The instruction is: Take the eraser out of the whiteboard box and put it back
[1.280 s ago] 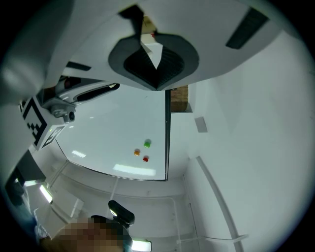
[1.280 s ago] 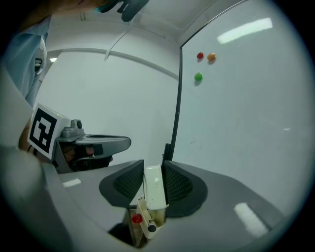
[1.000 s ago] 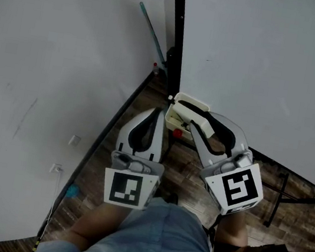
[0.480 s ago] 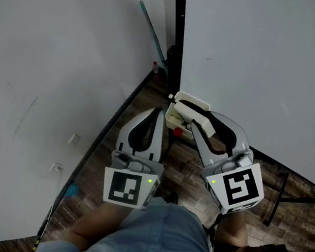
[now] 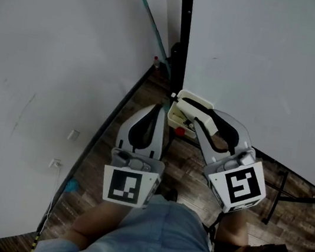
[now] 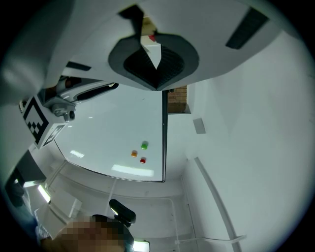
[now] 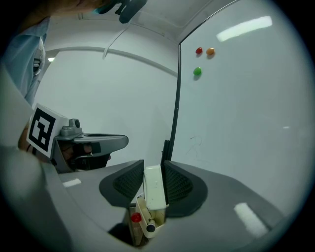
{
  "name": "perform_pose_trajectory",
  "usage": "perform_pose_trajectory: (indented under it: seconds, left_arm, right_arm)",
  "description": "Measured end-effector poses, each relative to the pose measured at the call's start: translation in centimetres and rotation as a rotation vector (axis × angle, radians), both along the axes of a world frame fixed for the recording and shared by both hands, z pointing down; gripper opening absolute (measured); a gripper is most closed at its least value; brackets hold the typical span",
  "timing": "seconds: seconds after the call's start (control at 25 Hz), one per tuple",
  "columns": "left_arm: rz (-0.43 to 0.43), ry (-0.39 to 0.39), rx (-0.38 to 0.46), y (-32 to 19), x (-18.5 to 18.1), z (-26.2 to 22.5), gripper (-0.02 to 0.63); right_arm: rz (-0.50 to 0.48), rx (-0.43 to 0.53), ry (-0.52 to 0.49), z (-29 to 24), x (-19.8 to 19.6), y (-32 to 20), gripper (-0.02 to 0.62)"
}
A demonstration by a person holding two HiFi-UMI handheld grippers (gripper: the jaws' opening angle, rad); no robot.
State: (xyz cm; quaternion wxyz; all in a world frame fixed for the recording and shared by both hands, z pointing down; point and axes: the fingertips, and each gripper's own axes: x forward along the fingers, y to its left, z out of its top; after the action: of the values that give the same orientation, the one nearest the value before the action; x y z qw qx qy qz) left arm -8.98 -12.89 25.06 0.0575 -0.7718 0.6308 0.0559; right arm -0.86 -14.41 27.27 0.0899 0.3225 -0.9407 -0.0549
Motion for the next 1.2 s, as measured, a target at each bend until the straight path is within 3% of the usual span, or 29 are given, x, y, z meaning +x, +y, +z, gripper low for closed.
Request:
perform_pose_trajectory:
  seconds: [1.2]
  left_arm:
    - [0.03,0.05,-0.097,-5.6,-2.6,4.0,0.003]
  right_arm:
    - [-0.044,-0.175,0.156,7.4,-3.0,-3.4,0.126]
